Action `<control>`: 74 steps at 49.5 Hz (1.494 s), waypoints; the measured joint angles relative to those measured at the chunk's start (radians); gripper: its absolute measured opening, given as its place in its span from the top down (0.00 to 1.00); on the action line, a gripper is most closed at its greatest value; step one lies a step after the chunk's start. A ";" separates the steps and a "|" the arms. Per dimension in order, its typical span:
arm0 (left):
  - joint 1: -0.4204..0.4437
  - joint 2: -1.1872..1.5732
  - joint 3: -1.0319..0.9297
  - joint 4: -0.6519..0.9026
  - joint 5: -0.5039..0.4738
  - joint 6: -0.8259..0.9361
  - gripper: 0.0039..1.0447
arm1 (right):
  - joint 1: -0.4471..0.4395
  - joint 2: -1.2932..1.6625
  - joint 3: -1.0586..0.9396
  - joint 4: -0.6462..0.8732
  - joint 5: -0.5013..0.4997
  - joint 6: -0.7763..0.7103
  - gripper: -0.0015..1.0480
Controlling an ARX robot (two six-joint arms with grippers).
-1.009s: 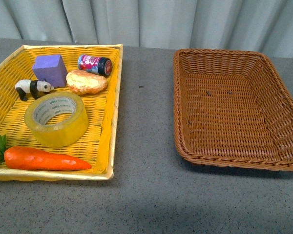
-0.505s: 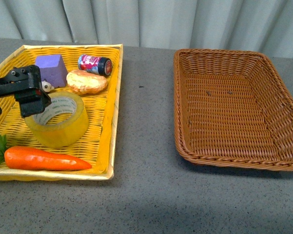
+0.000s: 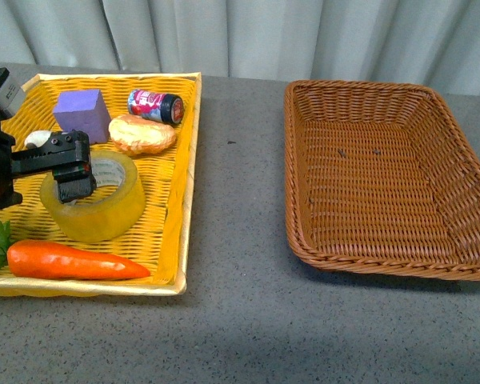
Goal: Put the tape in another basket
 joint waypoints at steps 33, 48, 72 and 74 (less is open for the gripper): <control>0.029 0.105 0.093 -0.033 0.001 -0.062 0.41 | 0.000 0.000 0.000 0.000 0.000 0.000 0.09; 0.024 0.105 0.100 -0.041 -0.003 -0.068 0.83 | 0.000 0.000 0.000 0.000 0.000 0.000 0.09; -0.098 -0.098 0.148 0.022 0.160 0.364 0.85 | 0.000 0.000 0.000 0.000 0.000 0.000 0.09; -0.124 -0.100 0.163 0.011 0.187 0.448 0.85 | 0.000 0.000 0.000 0.000 0.000 0.000 0.09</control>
